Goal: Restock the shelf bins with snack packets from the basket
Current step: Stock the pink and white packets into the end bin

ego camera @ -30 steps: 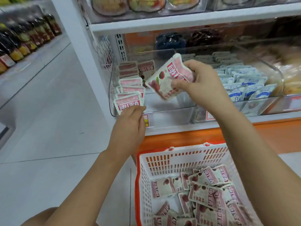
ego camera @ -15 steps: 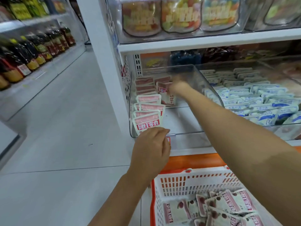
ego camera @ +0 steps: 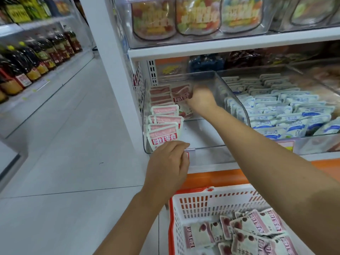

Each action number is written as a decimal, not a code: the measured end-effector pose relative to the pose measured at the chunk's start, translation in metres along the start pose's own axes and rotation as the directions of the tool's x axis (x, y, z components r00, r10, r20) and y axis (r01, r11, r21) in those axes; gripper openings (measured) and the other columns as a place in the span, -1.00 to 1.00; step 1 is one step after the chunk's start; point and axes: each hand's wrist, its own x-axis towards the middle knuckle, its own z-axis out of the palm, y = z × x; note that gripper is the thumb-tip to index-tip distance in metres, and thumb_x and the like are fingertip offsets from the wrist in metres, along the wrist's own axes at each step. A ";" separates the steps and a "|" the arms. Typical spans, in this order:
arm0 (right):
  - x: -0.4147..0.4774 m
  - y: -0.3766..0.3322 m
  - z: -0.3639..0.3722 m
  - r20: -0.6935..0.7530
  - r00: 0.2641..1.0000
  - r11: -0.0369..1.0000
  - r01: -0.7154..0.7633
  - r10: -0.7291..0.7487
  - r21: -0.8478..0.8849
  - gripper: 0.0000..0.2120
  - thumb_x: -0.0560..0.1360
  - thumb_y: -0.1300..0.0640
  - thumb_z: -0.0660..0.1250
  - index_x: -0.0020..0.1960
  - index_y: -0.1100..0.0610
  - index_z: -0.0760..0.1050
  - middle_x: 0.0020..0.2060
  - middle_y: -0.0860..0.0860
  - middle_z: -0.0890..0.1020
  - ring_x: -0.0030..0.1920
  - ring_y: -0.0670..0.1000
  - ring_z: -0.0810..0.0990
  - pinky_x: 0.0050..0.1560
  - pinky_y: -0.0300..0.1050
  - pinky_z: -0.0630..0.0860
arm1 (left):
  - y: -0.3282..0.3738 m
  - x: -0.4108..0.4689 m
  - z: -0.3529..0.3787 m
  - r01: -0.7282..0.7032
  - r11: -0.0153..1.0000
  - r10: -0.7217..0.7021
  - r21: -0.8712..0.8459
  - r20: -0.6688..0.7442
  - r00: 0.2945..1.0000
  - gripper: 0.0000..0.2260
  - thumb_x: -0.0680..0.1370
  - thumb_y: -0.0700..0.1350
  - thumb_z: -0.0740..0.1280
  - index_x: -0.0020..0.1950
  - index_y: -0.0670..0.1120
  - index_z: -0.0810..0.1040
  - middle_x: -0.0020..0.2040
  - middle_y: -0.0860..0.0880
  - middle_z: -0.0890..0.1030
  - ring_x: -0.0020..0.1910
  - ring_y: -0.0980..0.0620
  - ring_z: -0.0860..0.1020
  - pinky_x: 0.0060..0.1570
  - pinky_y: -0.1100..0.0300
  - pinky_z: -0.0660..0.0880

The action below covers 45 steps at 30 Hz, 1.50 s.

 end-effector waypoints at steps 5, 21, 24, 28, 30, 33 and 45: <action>-0.093 0.010 -0.039 -0.134 0.975 0.955 0.206 -0.180 0.214 -0.73 0.50 0.08 0.36 -0.32 0.14 0.41 -0.42 0.01 0.47 -0.32 0.02 0.42 -0.28 -0.11 0.32 | 0.013 -0.017 -0.002 -0.213 0.969 0.194 -0.129 -0.141 0.971 -0.75 0.57 -0.16 0.18 0.11 -0.19 0.59 0.05 -0.07 0.61 0.10 0.11 0.48 0.19 0.42 0.32; -0.311 0.242 0.104 0.670 0.681 0.950 -0.281 0.297 -0.135 -0.59 0.46 0.13 0.41 0.28 0.10 0.42 0.15 0.06 0.57 0.14 0.07 0.57 -0.01 -0.25 0.48 | 0.016 -0.110 0.046 0.083 0.950 -0.308 0.302 0.850 0.427 -0.75 0.57 -0.33 0.11 0.16 -0.28 0.52 0.03 -0.21 0.58 -0.31 0.06 0.43 -0.30 0.25 0.38; -0.344 0.272 0.115 0.642 0.636 0.903 -0.268 0.427 -0.336 -0.34 0.46 0.11 0.41 0.47 0.14 0.21 0.33 0.08 0.41 0.27 0.07 0.45 0.25 -0.12 0.42 | 0.010 -0.110 0.049 0.124 0.946 -0.323 0.299 0.845 0.425 -0.76 0.58 -0.30 0.13 0.15 -0.21 0.53 -0.03 -0.15 0.59 -0.27 0.05 0.52 -0.24 0.23 0.51; -0.356 0.296 0.126 0.548 0.686 0.878 -0.378 0.480 -0.295 -0.61 0.35 0.19 0.47 0.15 0.07 0.50 0.03 0.03 0.59 -0.03 -0.01 0.54 0.03 -0.18 0.55 | 0.009 -0.107 0.050 0.145 0.946 -0.325 0.291 0.841 0.433 -0.78 0.61 -0.24 0.12 0.14 -0.19 0.53 -0.09 -0.08 0.57 -0.32 0.12 0.46 -0.33 0.34 0.41; -0.352 0.292 0.121 0.535 0.698 0.880 -0.379 0.475 -0.286 -0.82 0.34 0.21 0.43 -0.11 0.06 0.49 -0.14 0.00 0.59 -0.17 -0.04 0.52 -0.27 -0.29 0.44 | 0.009 -0.105 0.050 0.158 0.950 -0.312 0.269 0.845 0.434 -0.77 0.62 -0.21 0.14 0.21 -0.12 0.51 0.02 -0.07 0.60 -0.29 0.13 0.47 -0.30 0.37 0.41; -0.346 0.281 0.115 0.564 0.704 0.879 -0.470 0.432 -0.086 -0.86 0.38 0.31 0.34 -0.21 0.11 0.44 -0.32 0.01 0.58 -0.31 -0.03 0.55 -0.44 -0.28 0.40 | 0.009 -0.100 0.050 0.135 0.952 -0.307 0.276 0.840 0.447 -0.77 0.63 -0.18 0.13 0.21 -0.14 0.51 0.04 -0.09 0.60 -0.31 0.13 0.46 -0.35 0.37 0.36; -0.250 0.135 -0.001 0.243 0.965 0.946 0.019 -0.102 0.322 -0.83 0.52 0.19 0.36 0.06 0.03 0.65 -0.19 -0.08 0.71 -0.28 -0.14 0.63 -0.23 -0.26 0.52 | 0.030 -0.038 -0.006 0.110 0.994 -0.106 -0.017 0.149 0.983 -0.71 0.62 -0.02 0.12 0.21 -0.04 0.55 0.16 0.02 0.58 0.15 0.08 0.51 0.12 0.30 0.35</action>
